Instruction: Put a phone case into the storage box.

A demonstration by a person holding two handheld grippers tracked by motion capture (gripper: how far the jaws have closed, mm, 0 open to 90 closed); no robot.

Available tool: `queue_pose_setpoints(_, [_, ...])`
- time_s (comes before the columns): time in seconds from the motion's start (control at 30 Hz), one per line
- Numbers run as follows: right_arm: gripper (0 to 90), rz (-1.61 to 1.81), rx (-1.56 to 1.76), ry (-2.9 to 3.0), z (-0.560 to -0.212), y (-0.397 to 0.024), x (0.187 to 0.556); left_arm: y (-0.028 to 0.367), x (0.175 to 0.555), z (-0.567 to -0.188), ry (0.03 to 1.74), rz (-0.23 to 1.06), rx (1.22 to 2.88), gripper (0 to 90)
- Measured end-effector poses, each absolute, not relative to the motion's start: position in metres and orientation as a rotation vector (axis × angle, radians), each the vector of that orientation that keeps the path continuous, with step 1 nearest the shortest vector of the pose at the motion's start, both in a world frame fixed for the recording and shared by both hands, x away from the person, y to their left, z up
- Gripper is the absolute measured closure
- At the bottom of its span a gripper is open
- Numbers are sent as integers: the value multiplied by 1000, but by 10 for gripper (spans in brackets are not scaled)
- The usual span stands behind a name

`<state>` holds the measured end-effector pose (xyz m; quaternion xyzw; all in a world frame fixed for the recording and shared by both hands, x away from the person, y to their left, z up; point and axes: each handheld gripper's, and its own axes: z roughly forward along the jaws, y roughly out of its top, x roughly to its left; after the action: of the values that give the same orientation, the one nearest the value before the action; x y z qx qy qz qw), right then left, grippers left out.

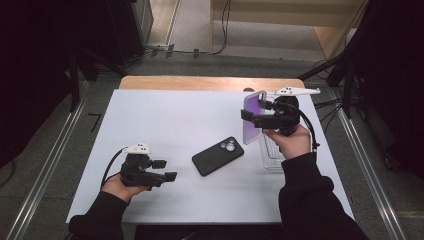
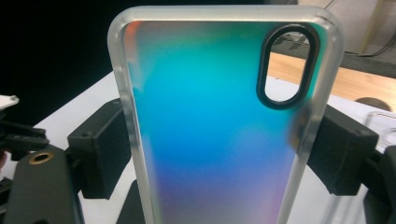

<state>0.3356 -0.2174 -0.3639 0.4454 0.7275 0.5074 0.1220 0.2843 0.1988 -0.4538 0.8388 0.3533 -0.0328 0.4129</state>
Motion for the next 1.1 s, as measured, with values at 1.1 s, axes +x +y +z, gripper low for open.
queue_pose_setpoints(1.1, [152, 1315, 1517, 1866, -381, -276, 367, 199, 286, -454, 883, -83, 2087, 300])
